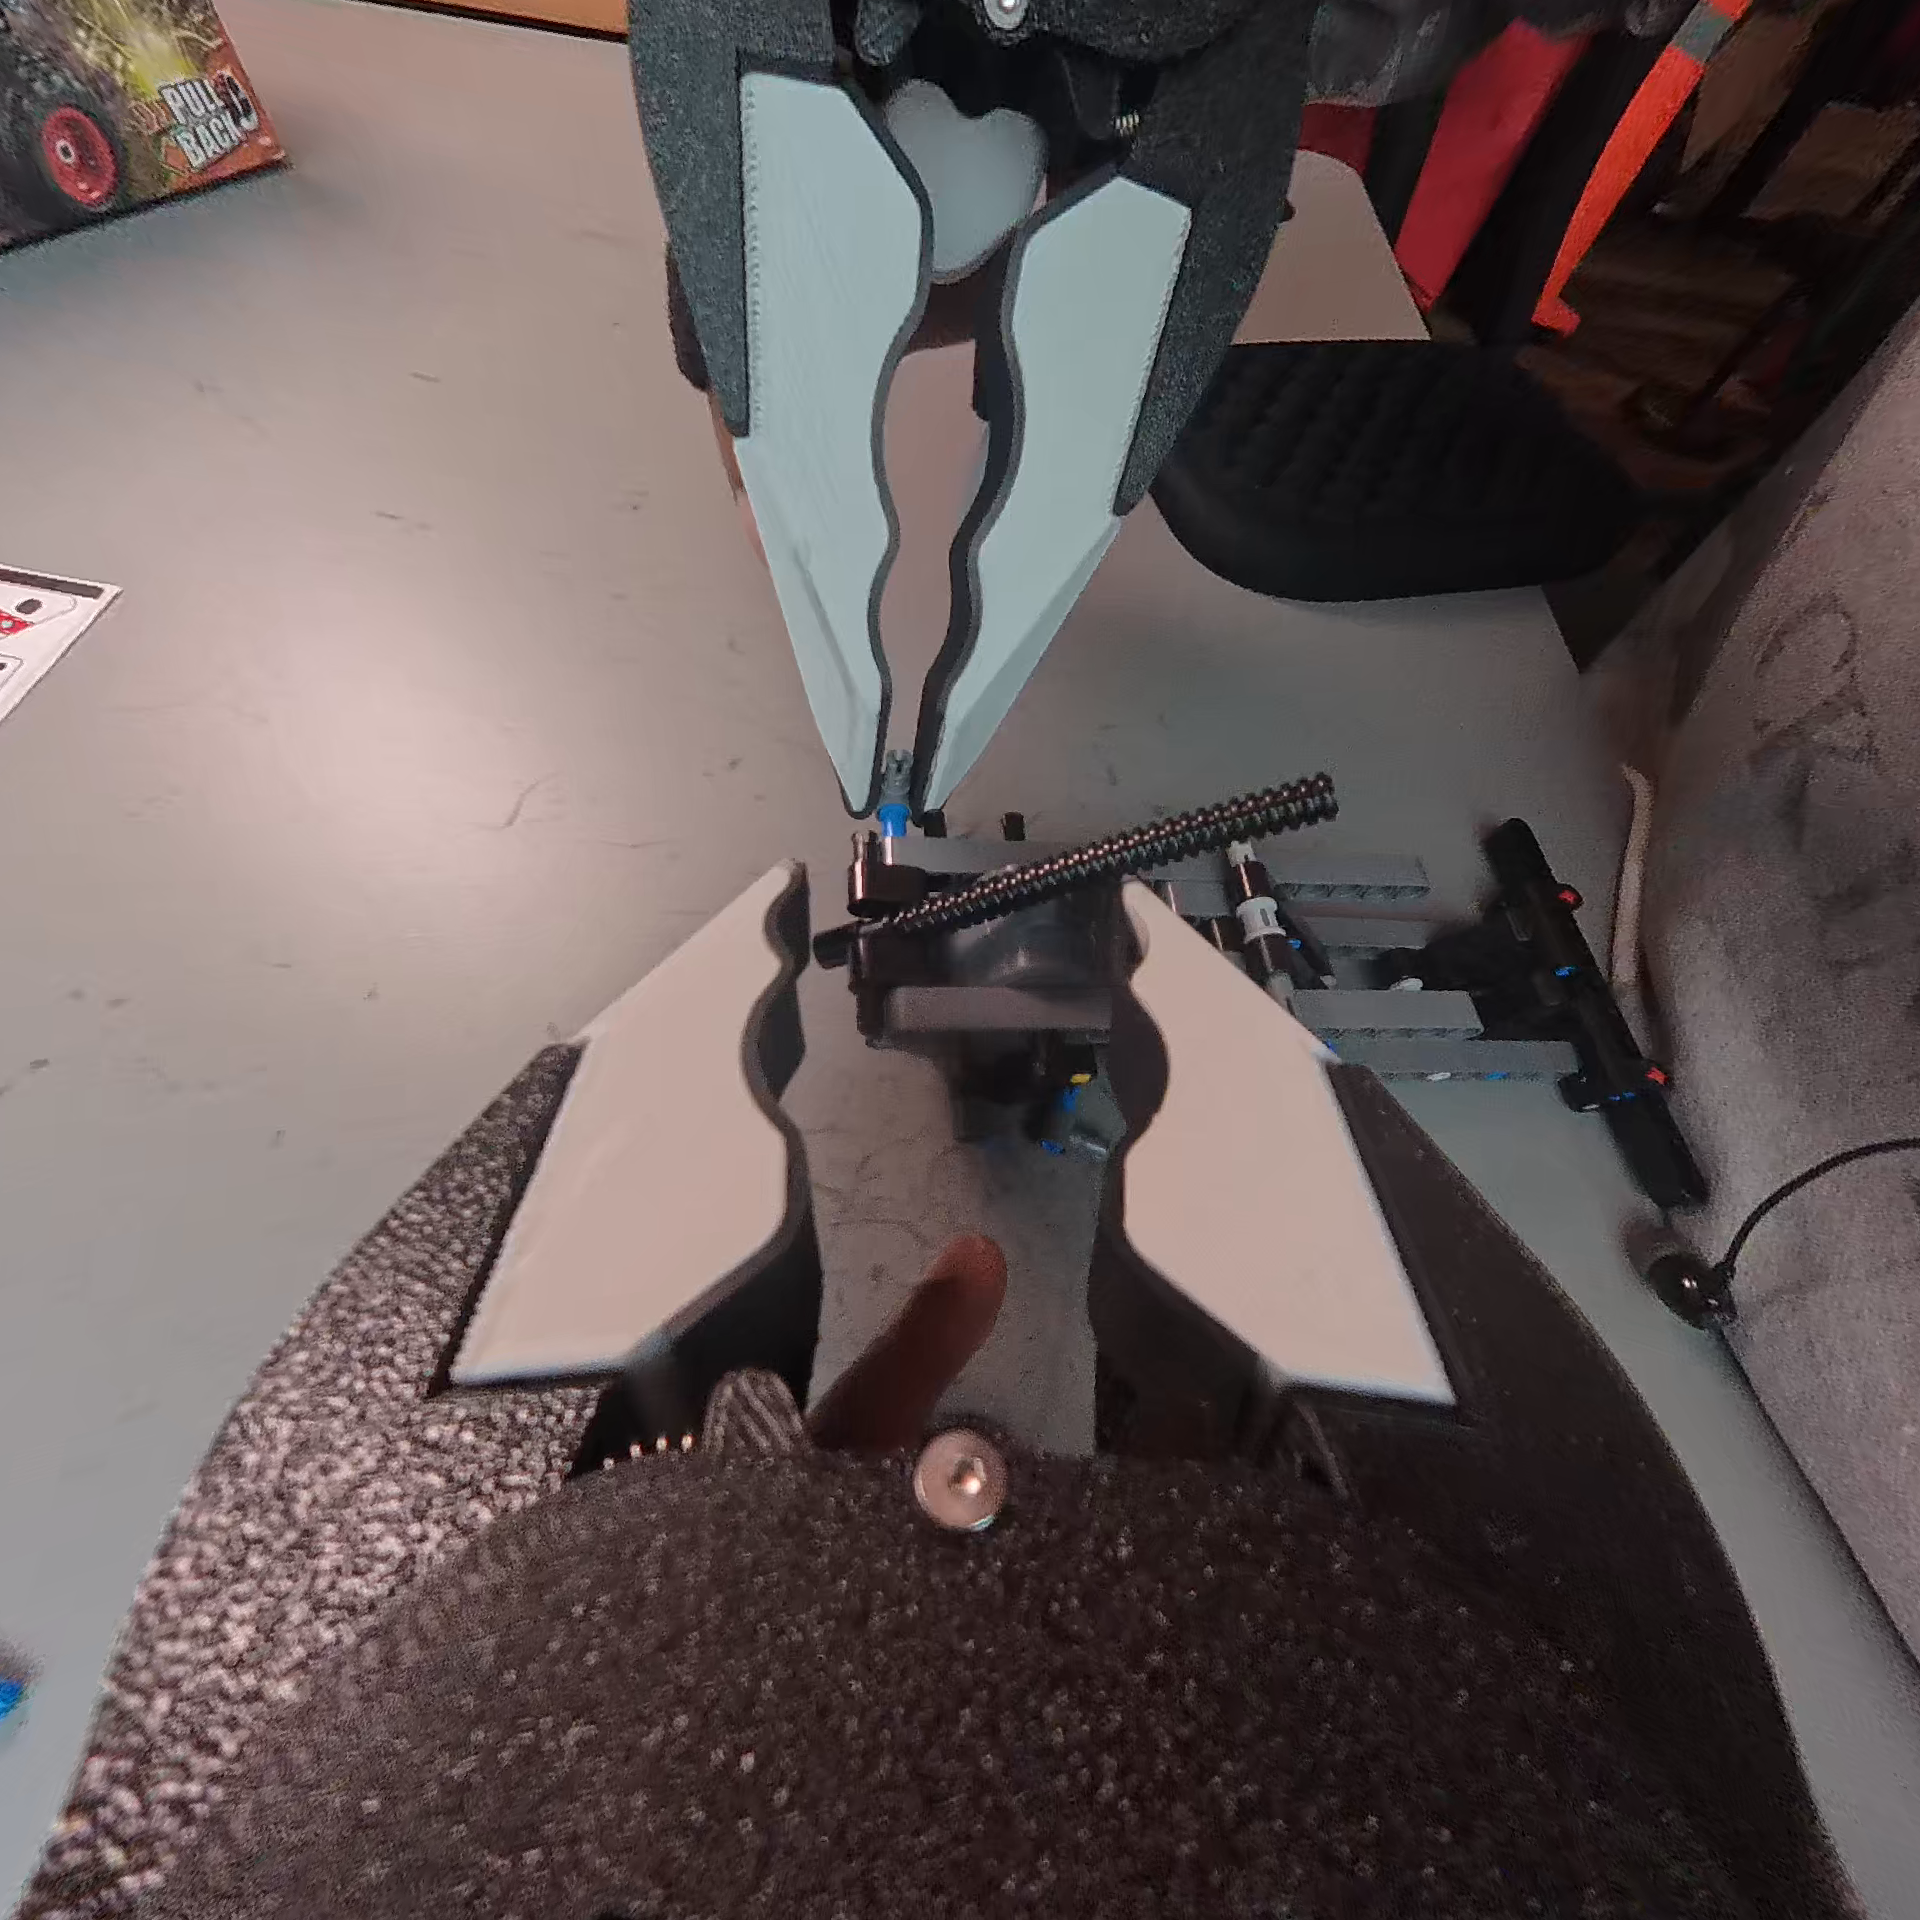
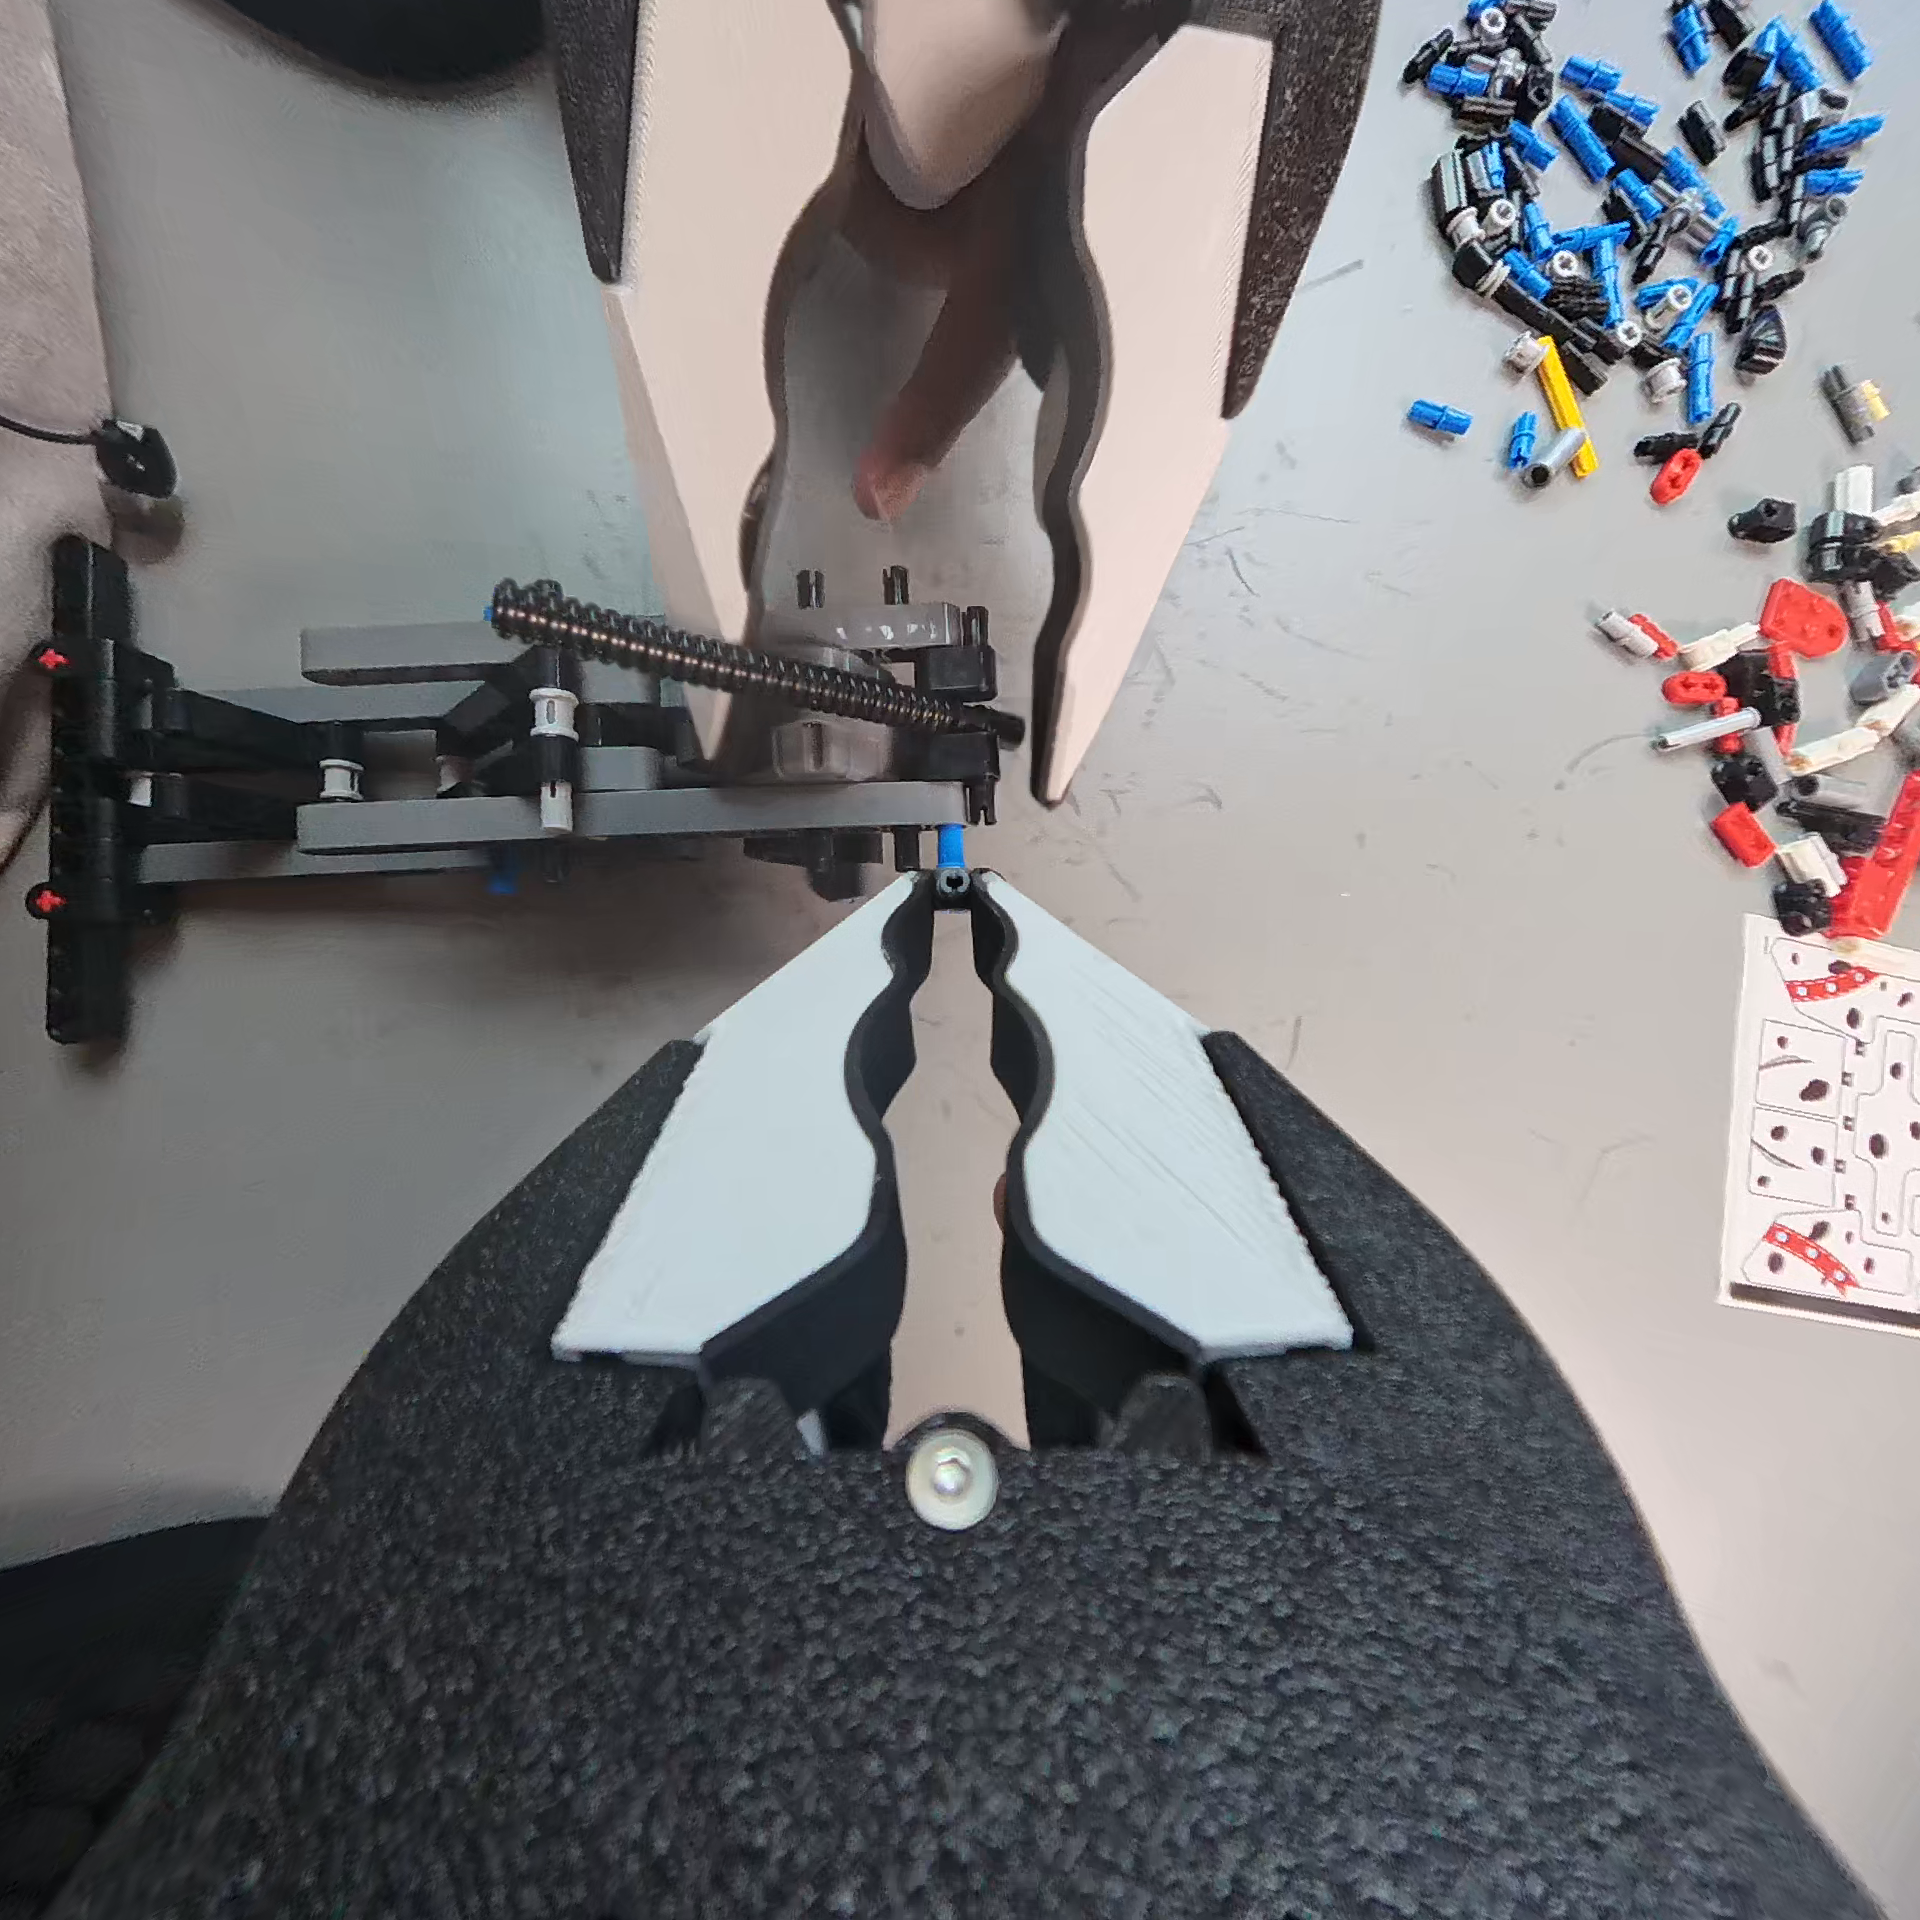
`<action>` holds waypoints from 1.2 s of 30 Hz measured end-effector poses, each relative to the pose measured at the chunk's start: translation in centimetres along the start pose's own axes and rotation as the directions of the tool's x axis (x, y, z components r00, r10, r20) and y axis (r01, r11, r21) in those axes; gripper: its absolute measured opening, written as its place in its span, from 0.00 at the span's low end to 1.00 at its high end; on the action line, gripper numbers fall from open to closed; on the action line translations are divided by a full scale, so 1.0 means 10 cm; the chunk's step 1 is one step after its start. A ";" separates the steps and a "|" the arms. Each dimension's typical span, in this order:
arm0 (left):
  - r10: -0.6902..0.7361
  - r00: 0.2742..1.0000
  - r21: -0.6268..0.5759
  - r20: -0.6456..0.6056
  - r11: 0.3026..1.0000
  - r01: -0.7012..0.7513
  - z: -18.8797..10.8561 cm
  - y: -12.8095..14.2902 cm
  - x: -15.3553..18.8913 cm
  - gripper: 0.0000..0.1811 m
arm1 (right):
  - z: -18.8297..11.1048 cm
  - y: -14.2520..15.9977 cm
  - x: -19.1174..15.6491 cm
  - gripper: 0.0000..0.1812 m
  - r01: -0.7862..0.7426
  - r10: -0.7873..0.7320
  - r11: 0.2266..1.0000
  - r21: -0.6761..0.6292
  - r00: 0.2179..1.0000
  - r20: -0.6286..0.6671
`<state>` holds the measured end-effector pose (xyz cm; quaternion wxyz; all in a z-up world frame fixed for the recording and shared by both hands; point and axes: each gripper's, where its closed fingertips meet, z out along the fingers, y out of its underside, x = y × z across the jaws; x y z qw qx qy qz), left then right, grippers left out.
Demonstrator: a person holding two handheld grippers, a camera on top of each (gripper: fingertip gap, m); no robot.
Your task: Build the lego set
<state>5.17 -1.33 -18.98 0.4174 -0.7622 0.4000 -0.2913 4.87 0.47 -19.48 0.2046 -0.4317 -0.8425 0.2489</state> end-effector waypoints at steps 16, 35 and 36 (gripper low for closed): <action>-0.457 0.889 -0.054 0.003 0.888 0.457 -0.13 0.18 0.03 0.29 | -0.01 0.01 0.02 0.04 -0.040 0.045 0.996 0.084 0.997 -0.069; -0.216 0.975 -0.062 0.046 0.974 0.219 -0.11 0.18 0.00 0.36 | -0.03 0.02 -0.04 0.04 -0.083 0.097 0.988 0.130 0.990 -0.098; -0.182 0.982 -0.059 0.054 0.981 0.185 -0.10 0.17 0.00 0.37 | -0.03 0.02 -0.04 0.04 -0.086 0.099 0.987 0.133 0.990 -0.098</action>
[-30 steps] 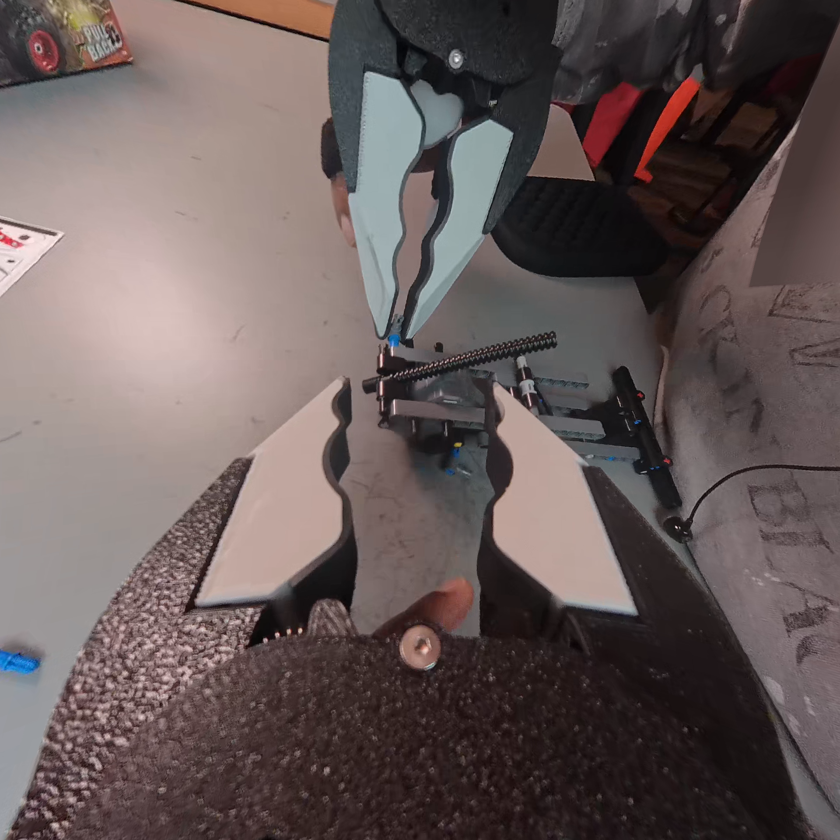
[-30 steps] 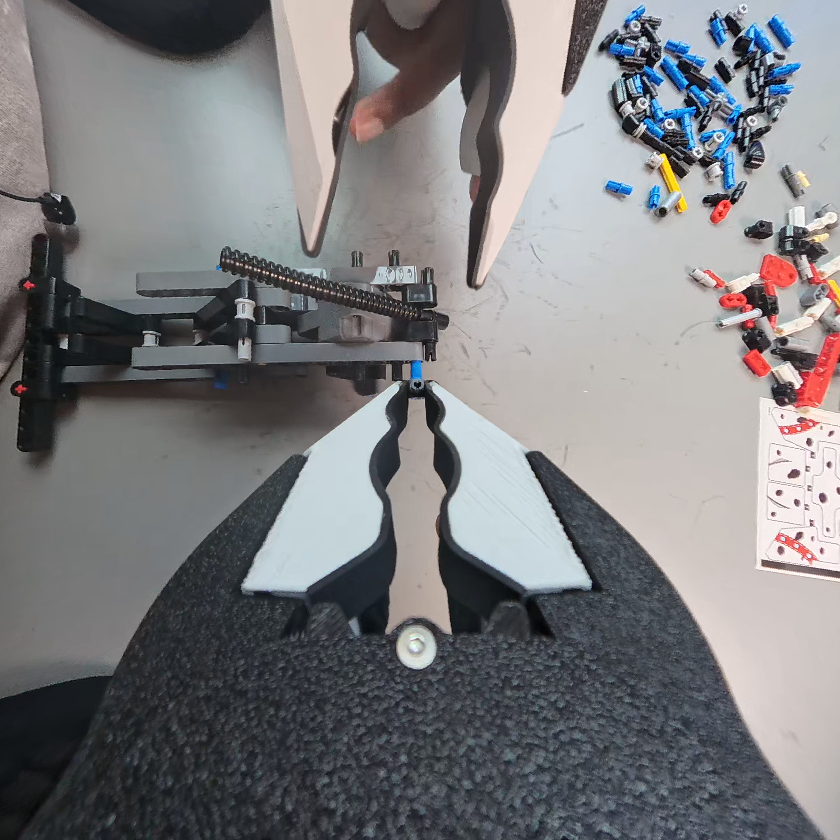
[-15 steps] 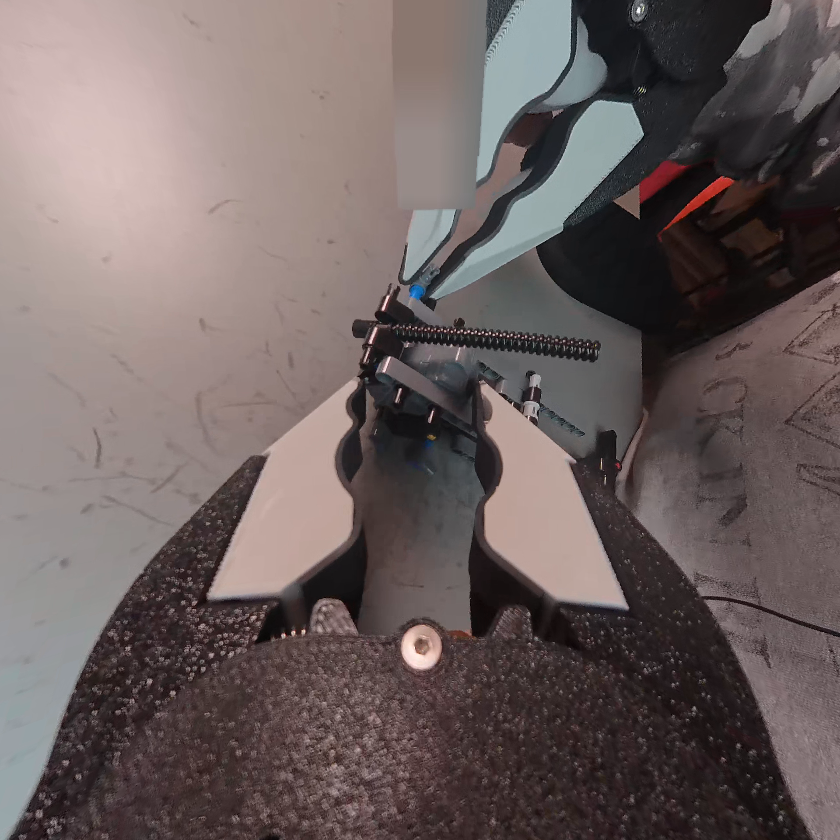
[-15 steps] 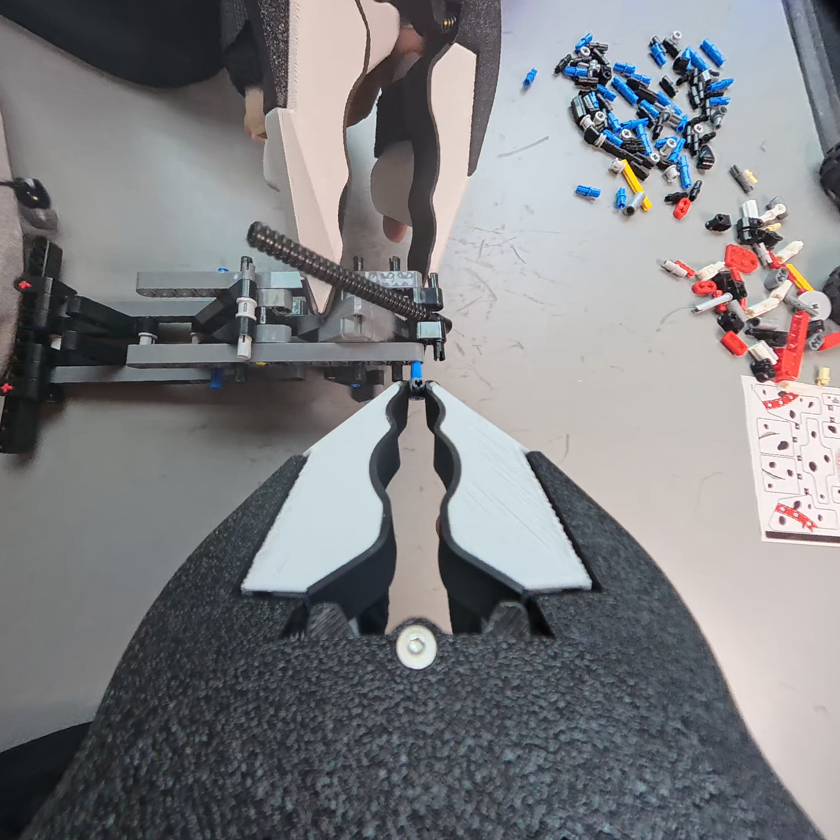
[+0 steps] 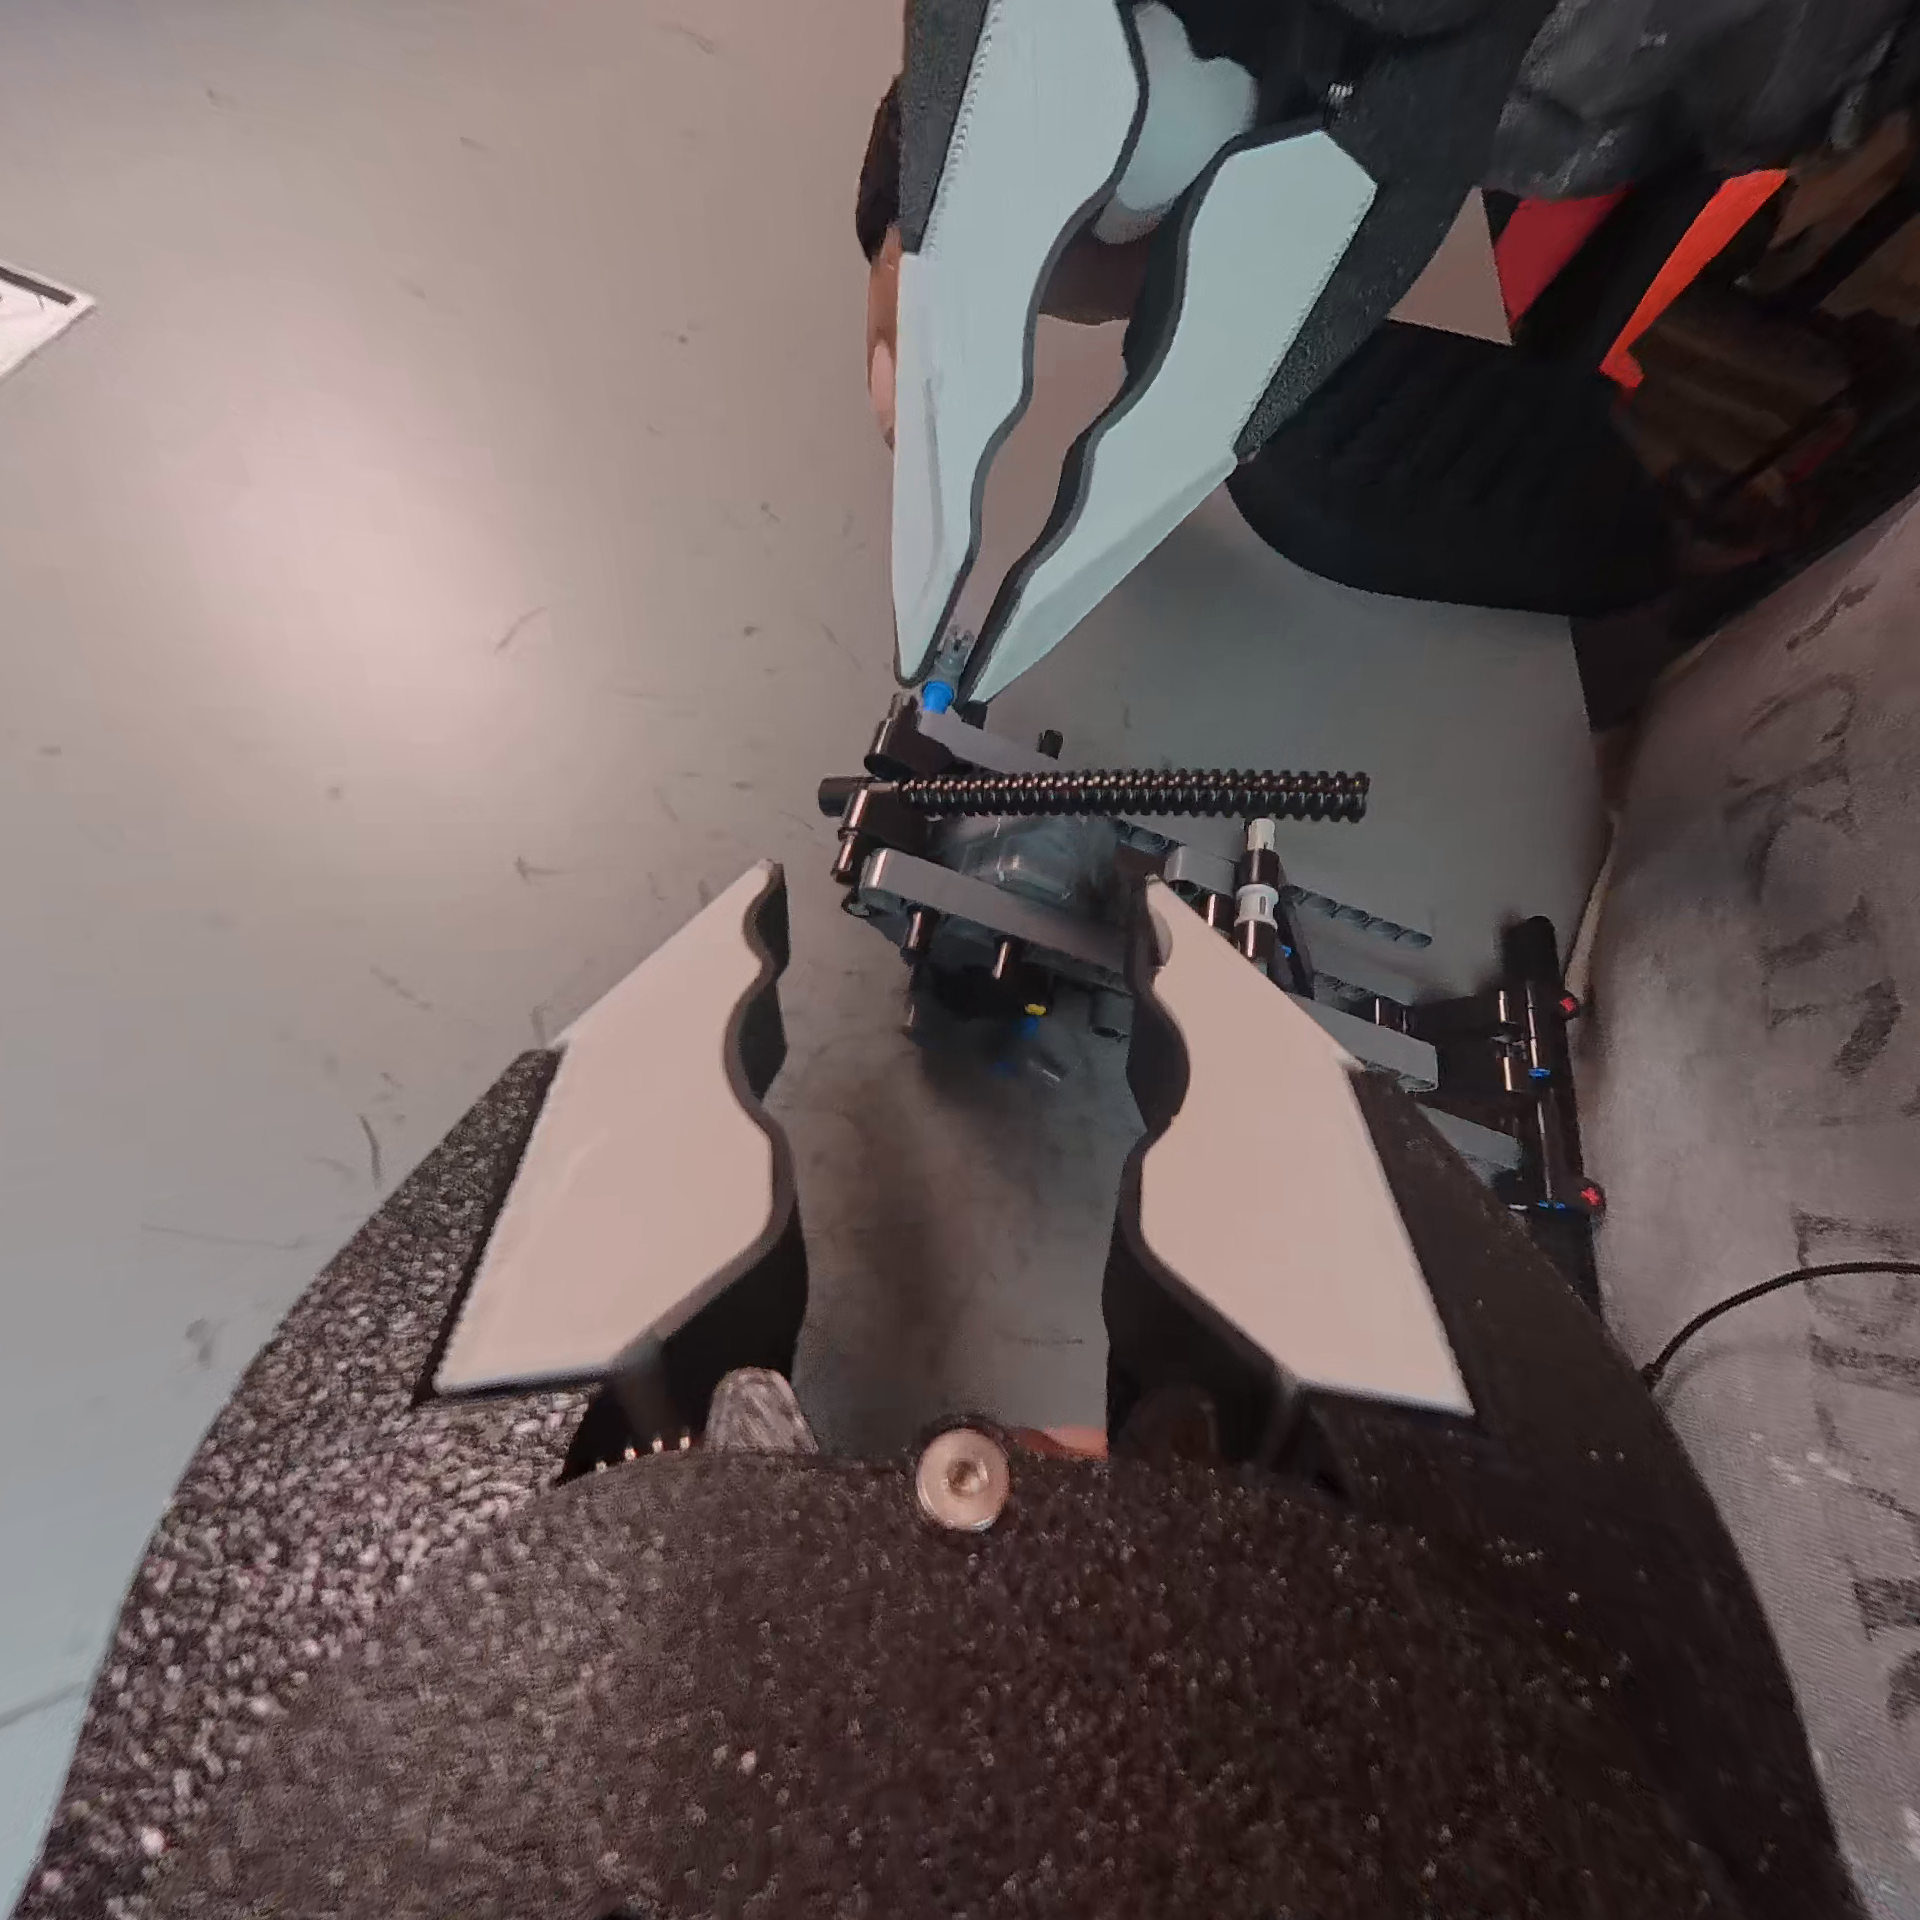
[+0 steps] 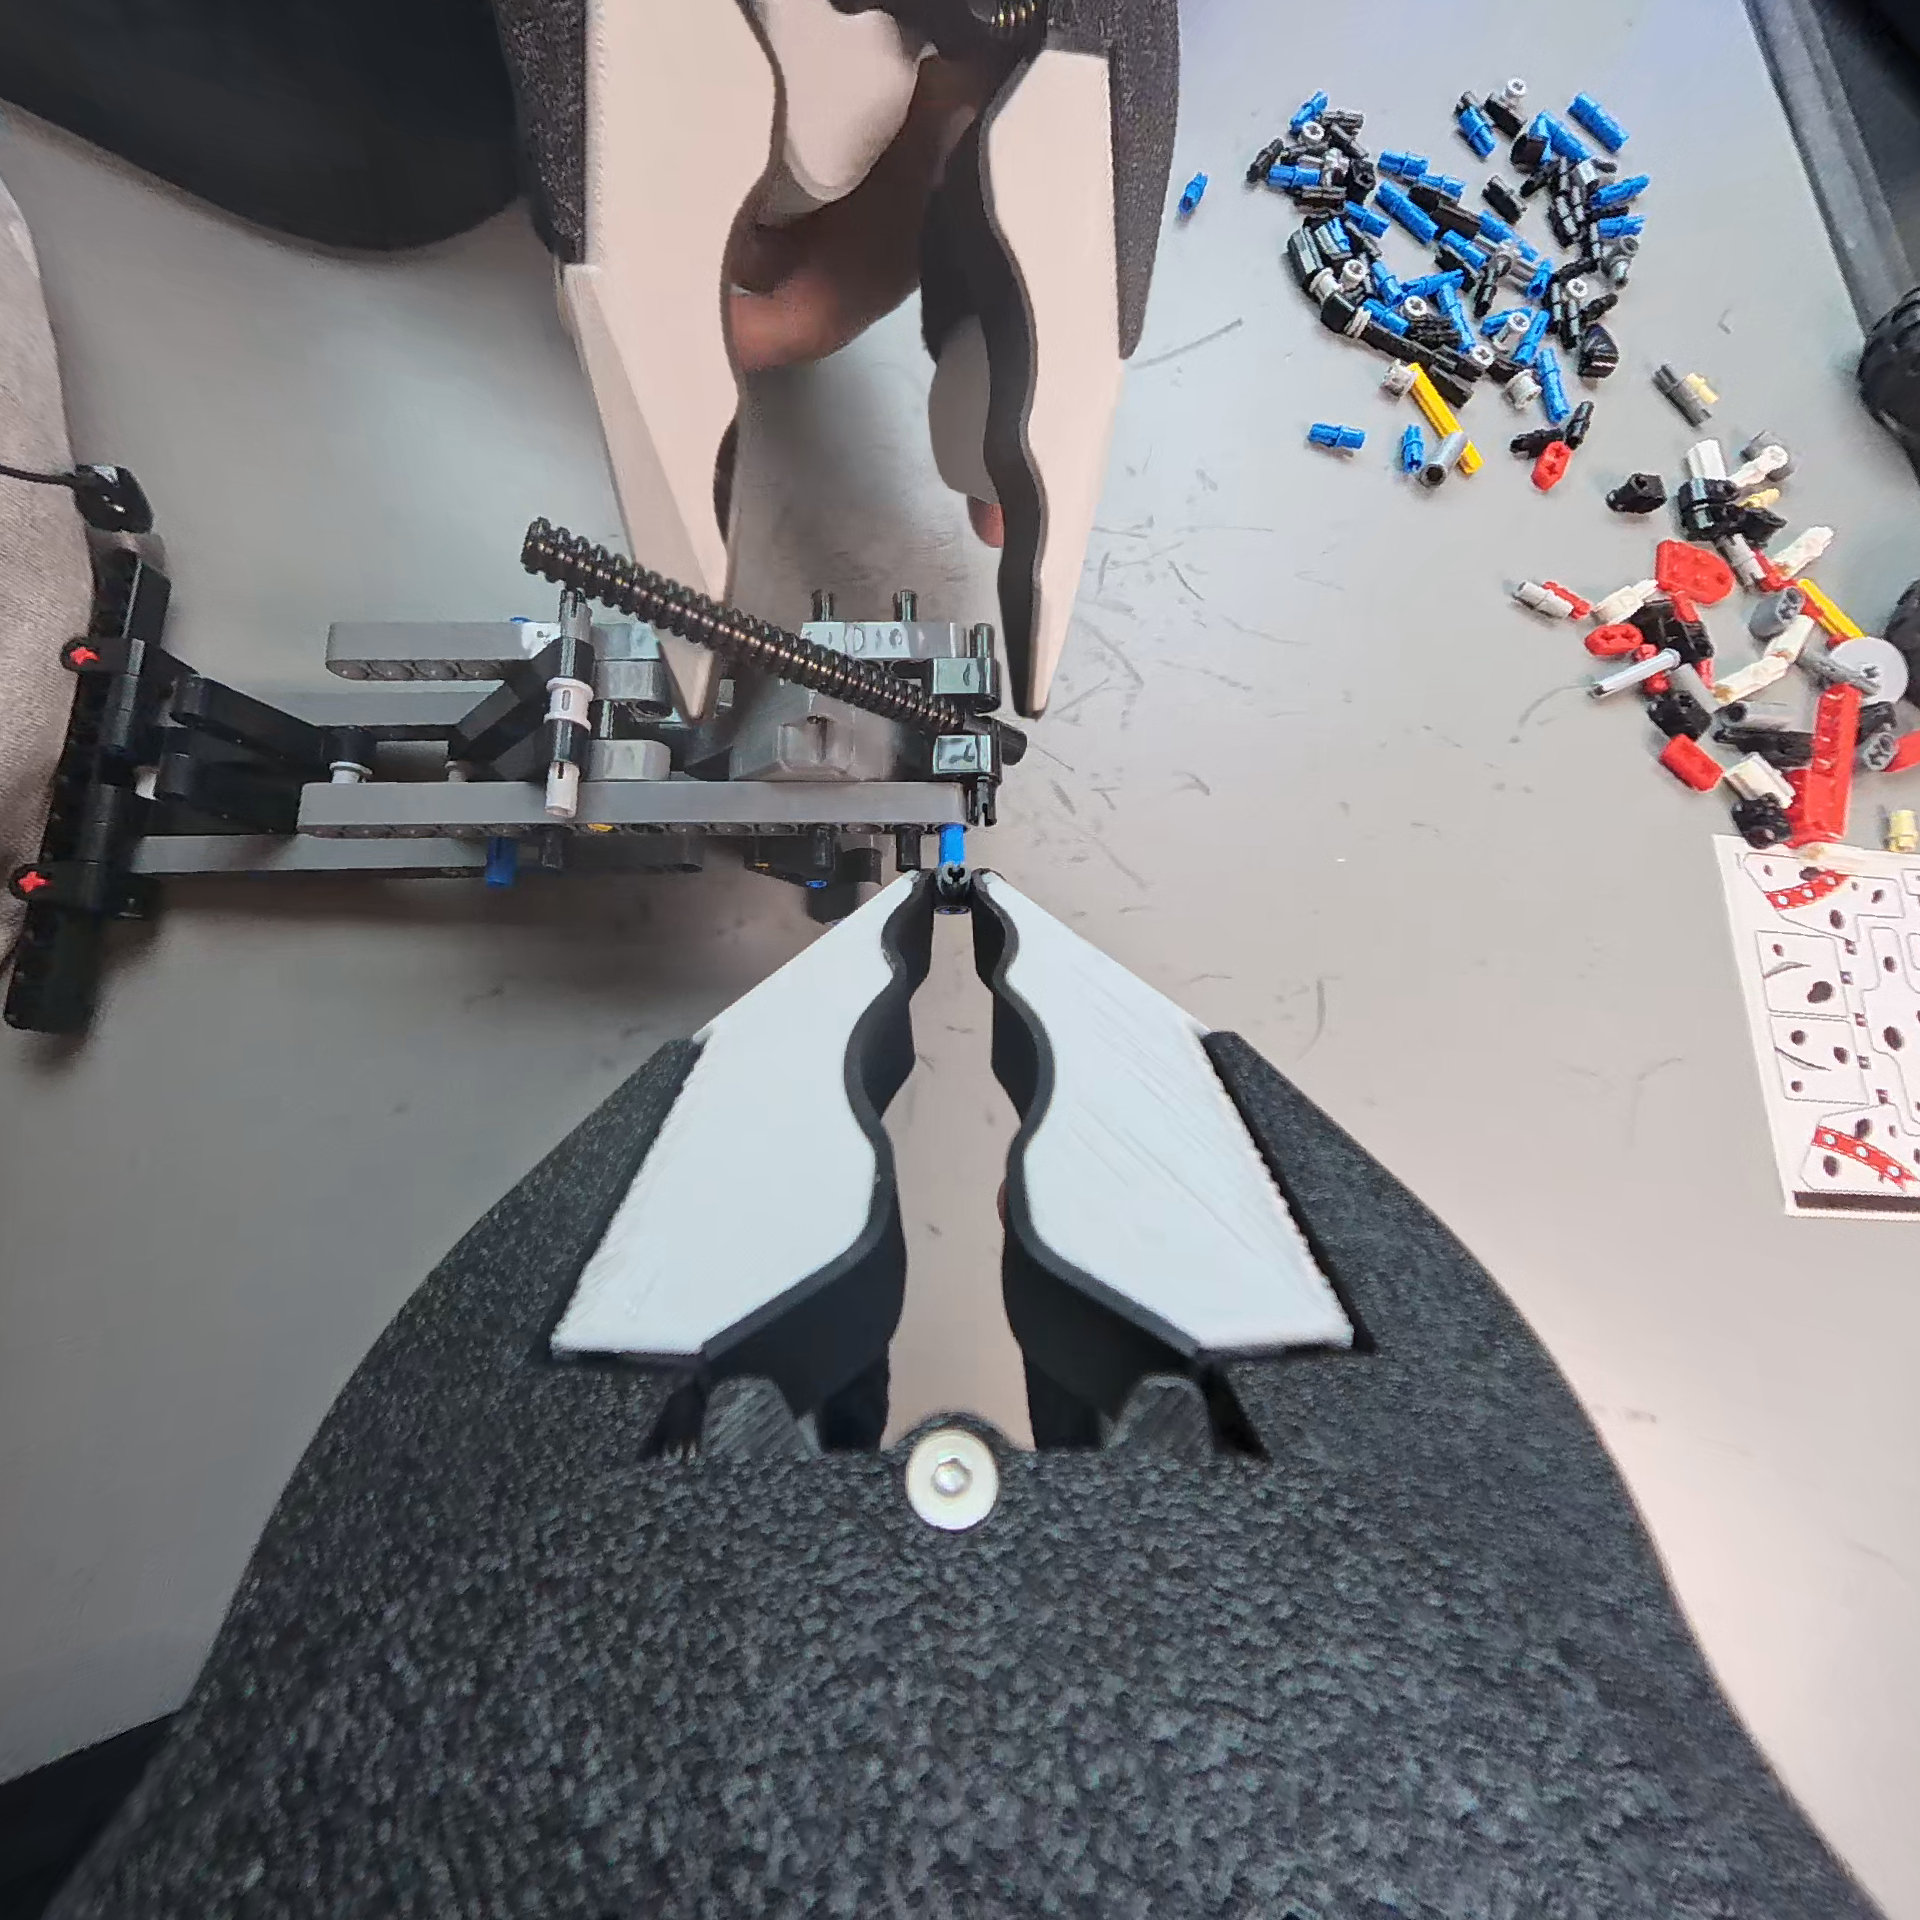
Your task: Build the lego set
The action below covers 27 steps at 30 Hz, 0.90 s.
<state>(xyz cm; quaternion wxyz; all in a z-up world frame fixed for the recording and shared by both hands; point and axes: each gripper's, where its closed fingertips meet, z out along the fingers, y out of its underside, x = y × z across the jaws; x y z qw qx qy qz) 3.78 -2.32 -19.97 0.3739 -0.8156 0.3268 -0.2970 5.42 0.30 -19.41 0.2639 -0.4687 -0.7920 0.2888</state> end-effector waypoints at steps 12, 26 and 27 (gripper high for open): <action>0.138 0.990 0.020 0.012 0.990 -0.138 0.05 -0.04 0.05 0.30 | 0.00 0.00 0.00 0.03 0.001 -0.001 1.000 0.002 1.000 0.005; 0.094 0.995 0.004 -0.014 0.996 -0.094 0.06 -0.03 0.05 0.31 | -0.03 -0.04 0.01 0.04 0.023 -0.020 0.998 0.054 0.999 -0.050; 0.093 0.996 0.004 -0.015 0.996 -0.093 0.06 -0.03 0.05 0.31 | -0.03 -0.04 0.01 0.04 0.025 -0.022 0.998 0.055 0.998 -0.051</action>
